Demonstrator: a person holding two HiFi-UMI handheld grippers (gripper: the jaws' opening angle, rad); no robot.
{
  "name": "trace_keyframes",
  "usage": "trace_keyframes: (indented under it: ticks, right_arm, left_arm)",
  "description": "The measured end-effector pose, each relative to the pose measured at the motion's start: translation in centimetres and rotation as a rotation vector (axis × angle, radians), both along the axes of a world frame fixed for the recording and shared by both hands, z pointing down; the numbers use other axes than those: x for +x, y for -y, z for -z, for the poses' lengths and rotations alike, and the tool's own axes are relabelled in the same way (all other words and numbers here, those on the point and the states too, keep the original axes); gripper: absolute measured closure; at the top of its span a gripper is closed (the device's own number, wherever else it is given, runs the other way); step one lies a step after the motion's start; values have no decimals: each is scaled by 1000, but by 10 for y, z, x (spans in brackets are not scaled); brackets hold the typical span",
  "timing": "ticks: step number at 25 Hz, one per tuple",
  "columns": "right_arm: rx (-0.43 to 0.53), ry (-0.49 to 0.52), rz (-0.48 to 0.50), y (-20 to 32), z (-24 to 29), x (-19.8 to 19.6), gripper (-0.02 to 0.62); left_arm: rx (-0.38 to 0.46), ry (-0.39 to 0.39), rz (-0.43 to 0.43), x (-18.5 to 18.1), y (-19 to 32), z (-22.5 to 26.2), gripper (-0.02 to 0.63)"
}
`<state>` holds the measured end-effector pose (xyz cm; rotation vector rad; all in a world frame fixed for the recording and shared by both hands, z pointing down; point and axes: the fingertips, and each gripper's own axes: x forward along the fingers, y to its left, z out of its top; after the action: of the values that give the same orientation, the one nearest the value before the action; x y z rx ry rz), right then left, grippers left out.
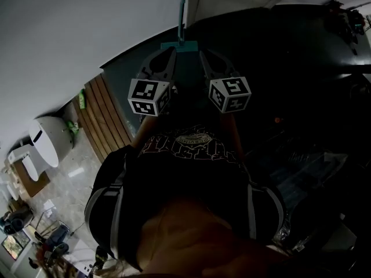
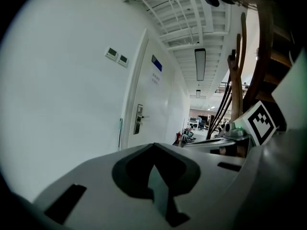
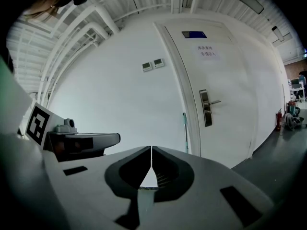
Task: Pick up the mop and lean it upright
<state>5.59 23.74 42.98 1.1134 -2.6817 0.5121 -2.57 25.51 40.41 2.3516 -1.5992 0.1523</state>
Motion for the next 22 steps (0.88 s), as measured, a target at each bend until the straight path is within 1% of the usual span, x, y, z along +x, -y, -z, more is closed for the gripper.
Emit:
trace_keyframes:
  ticks: [4,8,13,17,22]
  right_arm:
    - [-2,-16,-33,29,0,-7,575]
    - [7,21,-47,54,2,-30,575]
    - [9,20,-64,80,2,-58,575]
    - [14,13,-70,96,1,-77,575]
    - [19,0,-72,102,8,-87,575]
  left_arm:
    - [1,2,-35,-7,31,1,558]
    - [-5,5,-71,-21,56,-3,558]
    - [-13,3,-107,-43,84,-7,558]
    - [-14,-1,-124,-60,99,-10,558]
    - [-11,-12,-124,-70,106,-6,558]
